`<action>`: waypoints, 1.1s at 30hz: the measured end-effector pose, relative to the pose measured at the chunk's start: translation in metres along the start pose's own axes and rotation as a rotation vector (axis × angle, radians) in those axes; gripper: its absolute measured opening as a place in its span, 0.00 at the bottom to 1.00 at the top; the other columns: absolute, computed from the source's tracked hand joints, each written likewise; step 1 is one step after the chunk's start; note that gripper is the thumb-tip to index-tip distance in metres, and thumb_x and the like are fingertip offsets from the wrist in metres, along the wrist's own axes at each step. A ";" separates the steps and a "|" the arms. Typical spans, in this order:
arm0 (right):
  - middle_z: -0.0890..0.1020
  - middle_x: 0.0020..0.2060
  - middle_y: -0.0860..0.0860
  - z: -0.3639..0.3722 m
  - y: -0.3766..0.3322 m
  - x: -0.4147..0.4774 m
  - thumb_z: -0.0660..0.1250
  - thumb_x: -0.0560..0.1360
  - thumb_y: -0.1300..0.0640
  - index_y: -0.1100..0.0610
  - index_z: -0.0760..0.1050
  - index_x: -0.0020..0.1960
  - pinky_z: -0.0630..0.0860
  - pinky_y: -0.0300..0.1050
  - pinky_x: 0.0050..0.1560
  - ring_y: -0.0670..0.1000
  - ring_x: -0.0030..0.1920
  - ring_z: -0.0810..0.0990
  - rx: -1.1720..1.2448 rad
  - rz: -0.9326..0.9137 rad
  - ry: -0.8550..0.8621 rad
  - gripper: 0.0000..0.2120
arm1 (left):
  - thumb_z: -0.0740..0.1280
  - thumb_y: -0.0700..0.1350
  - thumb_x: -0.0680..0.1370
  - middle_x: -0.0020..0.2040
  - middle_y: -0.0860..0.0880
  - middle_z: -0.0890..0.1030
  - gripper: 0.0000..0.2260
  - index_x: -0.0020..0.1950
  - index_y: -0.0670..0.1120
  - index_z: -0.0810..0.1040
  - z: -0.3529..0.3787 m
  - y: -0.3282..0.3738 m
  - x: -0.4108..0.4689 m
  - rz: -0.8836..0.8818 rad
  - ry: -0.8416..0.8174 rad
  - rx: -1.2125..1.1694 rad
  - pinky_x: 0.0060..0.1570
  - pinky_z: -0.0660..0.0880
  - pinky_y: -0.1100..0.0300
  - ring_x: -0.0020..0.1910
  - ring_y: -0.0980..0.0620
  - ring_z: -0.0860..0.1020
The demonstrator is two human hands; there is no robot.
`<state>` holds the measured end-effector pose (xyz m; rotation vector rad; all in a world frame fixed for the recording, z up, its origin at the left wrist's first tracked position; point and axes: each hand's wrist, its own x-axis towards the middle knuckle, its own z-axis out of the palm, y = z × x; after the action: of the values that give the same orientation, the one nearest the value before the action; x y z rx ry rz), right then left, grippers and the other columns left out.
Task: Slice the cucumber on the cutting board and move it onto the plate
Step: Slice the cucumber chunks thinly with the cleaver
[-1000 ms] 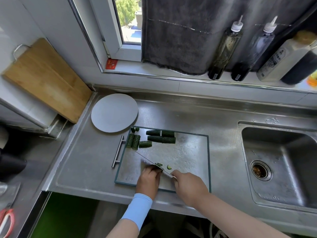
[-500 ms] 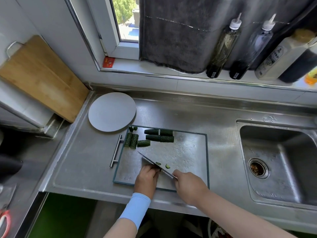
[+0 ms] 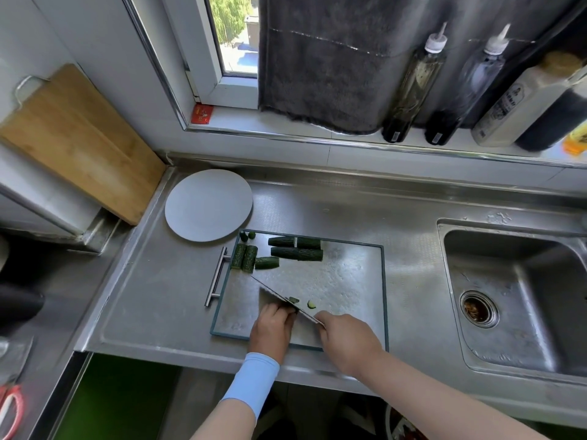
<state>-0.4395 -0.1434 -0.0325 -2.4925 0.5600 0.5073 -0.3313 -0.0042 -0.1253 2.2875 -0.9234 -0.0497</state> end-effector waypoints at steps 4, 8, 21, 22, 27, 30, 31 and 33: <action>0.82 0.42 0.53 -0.002 0.001 -0.010 0.52 0.84 0.52 0.50 0.73 0.62 0.75 0.49 0.42 0.57 0.41 0.78 -0.010 -0.024 0.025 0.13 | 0.78 0.36 0.67 0.45 0.45 0.82 0.10 0.45 0.44 0.84 -0.002 0.002 0.000 0.010 0.011 0.017 0.43 0.79 0.58 0.43 0.45 0.80; 0.81 0.42 0.53 -0.003 0.007 -0.012 0.52 0.84 0.53 0.50 0.73 0.60 0.74 0.49 0.42 0.56 0.40 0.77 -0.024 -0.030 0.016 0.12 | 0.77 0.36 0.68 0.46 0.45 0.82 0.09 0.47 0.44 0.84 -0.002 0.002 0.000 0.017 0.022 0.003 0.45 0.79 0.57 0.44 0.46 0.80; 0.80 0.42 0.55 0.001 -0.001 0.007 0.52 0.83 0.55 0.52 0.71 0.60 0.73 0.50 0.41 0.58 0.42 0.78 0.013 0.032 -0.052 0.11 | 0.77 0.36 0.68 0.42 0.47 0.80 0.08 0.44 0.43 0.83 0.001 -0.003 -0.002 0.023 0.035 0.010 0.42 0.76 0.59 0.43 0.49 0.77; 0.80 0.43 0.55 0.001 -0.003 0.009 0.53 0.82 0.55 0.52 0.71 0.61 0.74 0.50 0.42 0.59 0.42 0.78 0.010 0.034 -0.055 0.12 | 0.77 0.36 0.68 0.42 0.47 0.80 0.08 0.44 0.43 0.83 0.001 -0.003 -0.003 0.019 0.033 0.008 0.42 0.76 0.59 0.43 0.49 0.77; 0.80 0.44 0.56 0.001 -0.005 0.009 0.52 0.83 0.54 0.51 0.71 0.63 0.77 0.52 0.44 0.59 0.42 0.78 0.010 0.028 -0.054 0.13 | 0.76 0.36 0.68 0.44 0.47 0.80 0.08 0.45 0.43 0.83 -0.001 -0.003 -0.004 0.023 0.012 0.016 0.42 0.77 0.58 0.46 0.49 0.76; 0.81 0.44 0.55 0.000 -0.004 0.008 0.52 0.83 0.52 0.51 0.73 0.62 0.76 0.51 0.44 0.58 0.44 0.79 0.008 0.012 -0.033 0.14 | 0.76 0.36 0.69 0.44 0.47 0.80 0.07 0.45 0.44 0.83 -0.001 -0.003 -0.004 0.003 0.014 0.015 0.42 0.76 0.59 0.45 0.50 0.75; 0.82 0.45 0.54 0.000 -0.003 0.007 0.52 0.83 0.52 0.51 0.73 0.62 0.76 0.50 0.44 0.58 0.44 0.79 0.007 0.008 -0.026 0.14 | 0.76 0.36 0.69 0.44 0.47 0.80 0.08 0.45 0.44 0.83 -0.001 -0.003 -0.004 -0.009 0.017 0.009 0.42 0.76 0.58 0.45 0.50 0.75; 0.82 0.45 0.53 -0.002 -0.003 0.003 0.52 0.83 0.52 0.50 0.74 0.62 0.75 0.49 0.44 0.57 0.43 0.79 0.016 -0.006 -0.008 0.14 | 0.76 0.36 0.69 0.45 0.47 0.80 0.08 0.46 0.44 0.83 -0.002 -0.001 -0.004 -0.017 0.028 -0.012 0.45 0.75 0.61 0.46 0.50 0.76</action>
<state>-0.4346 -0.1429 -0.0312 -2.4758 0.5518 0.5082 -0.3331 0.0000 -0.1255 2.2797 -0.8866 -0.0304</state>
